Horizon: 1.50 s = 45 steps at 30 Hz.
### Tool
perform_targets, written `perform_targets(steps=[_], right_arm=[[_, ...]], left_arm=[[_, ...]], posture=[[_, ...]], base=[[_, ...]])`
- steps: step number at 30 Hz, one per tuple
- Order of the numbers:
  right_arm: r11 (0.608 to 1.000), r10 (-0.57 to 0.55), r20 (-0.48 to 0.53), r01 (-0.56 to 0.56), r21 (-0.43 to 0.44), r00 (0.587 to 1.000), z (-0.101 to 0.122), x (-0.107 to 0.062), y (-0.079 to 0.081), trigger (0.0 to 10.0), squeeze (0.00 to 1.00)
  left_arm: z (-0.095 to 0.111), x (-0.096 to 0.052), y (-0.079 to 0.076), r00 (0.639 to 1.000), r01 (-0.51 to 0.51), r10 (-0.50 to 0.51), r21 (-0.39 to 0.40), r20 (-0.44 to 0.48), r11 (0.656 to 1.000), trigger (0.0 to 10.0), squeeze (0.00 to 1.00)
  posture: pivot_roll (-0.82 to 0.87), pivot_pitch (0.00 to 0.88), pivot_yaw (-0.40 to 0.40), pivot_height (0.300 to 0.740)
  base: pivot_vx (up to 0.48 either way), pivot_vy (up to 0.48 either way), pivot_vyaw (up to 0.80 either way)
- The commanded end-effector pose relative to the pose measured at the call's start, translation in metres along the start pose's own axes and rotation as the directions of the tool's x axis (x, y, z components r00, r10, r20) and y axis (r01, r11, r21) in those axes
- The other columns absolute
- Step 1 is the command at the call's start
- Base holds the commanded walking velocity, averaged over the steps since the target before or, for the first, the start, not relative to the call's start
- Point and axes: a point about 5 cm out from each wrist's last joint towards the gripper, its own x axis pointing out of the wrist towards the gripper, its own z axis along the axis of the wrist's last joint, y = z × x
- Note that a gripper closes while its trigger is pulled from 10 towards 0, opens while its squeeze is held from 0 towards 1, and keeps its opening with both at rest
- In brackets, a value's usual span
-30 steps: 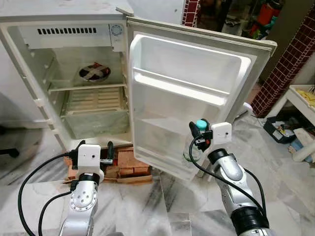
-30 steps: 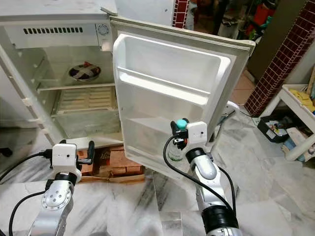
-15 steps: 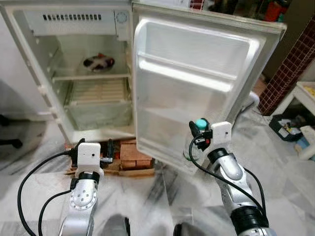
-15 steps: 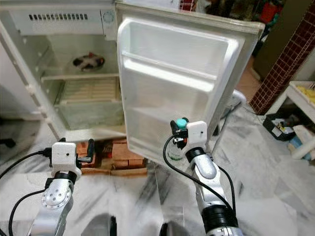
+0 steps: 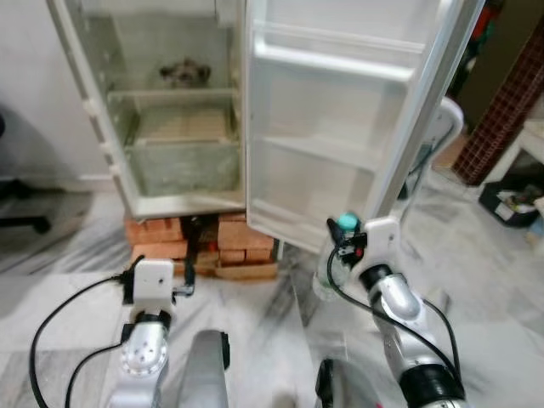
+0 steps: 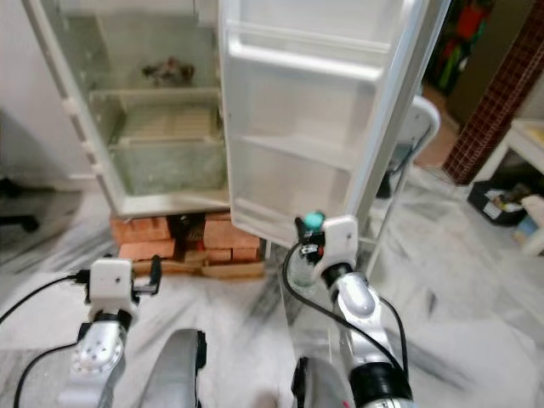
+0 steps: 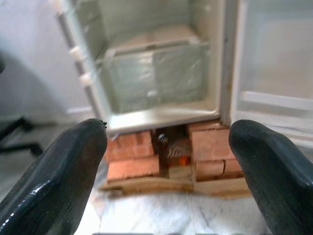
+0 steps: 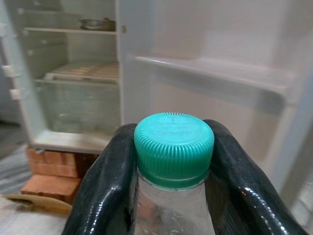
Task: Restocking fridge
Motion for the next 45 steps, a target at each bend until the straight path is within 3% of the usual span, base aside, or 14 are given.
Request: perform_targets(steps=[1, 9, 12, 17, 45], right_arm=[[1.000, -0.010, 0.056, 0.011, -0.025, 0.998, 0.0146, 0.0050, -0.0075, 10.0, 0.00], [1.000, 0.005, 0.066, -0.004, -0.019, 0.998, 0.0163, 0.0069, -0.0055, 10.0, 0.00], [0.996, 0.048, 0.072, -0.043, -0.073, 0.996, 0.0174, 0.0064, -0.0014, 10.0, 0.00], [0.998, 0.046, 0.080, -0.041, -0.053, 0.996, 0.0183, 0.0055, -0.0011, 10.0, 0.00], [0.998, 0.036, 0.077, -0.032, -0.047, 0.996, 0.0179, 0.0074, -0.0018, 10.0, 0.00]], left_arm=[[0.0108, 0.0037, -0.0045, 0.999, 0.007, -0.006, -0.011, 0.042, 1.000, 10.0, 0.00], [0.0095, 0.0039, -0.0033, 0.999, -0.004, 0.004, -0.007, 0.035, 1.000, 10.0, 0.00], [0.0093, 0.0037, -0.0037, 0.999, -0.004, 0.004, -0.008, 0.033, 1.000, 10.0, 0.00], [0.0091, 0.0036, -0.0048, 1.000, -0.001, 0.001, -0.012, 0.031, 1.000, 10.0, 0.00], [0.0084, 0.0049, -0.0075, 0.999, 0.017, -0.016, -0.022, 0.027, 1.000, 10.0, 0.00]], posture=[[0.08, 0.000, -0.059, 0.612], [0.08, 0.000, -0.059, 0.612], [0.08, 0.000, -0.059, 0.612], [0.07, 0.000, -0.060, 0.612], [0.08, 0.000, -0.057, 0.612]], base=[[0.000, 0.000, 0.00], [0.138, 0.000, 0.00], [0.289, 0.000, 0.00], [0.306, 0.000, 0.69], [0.322, 0.000, 0.00]])
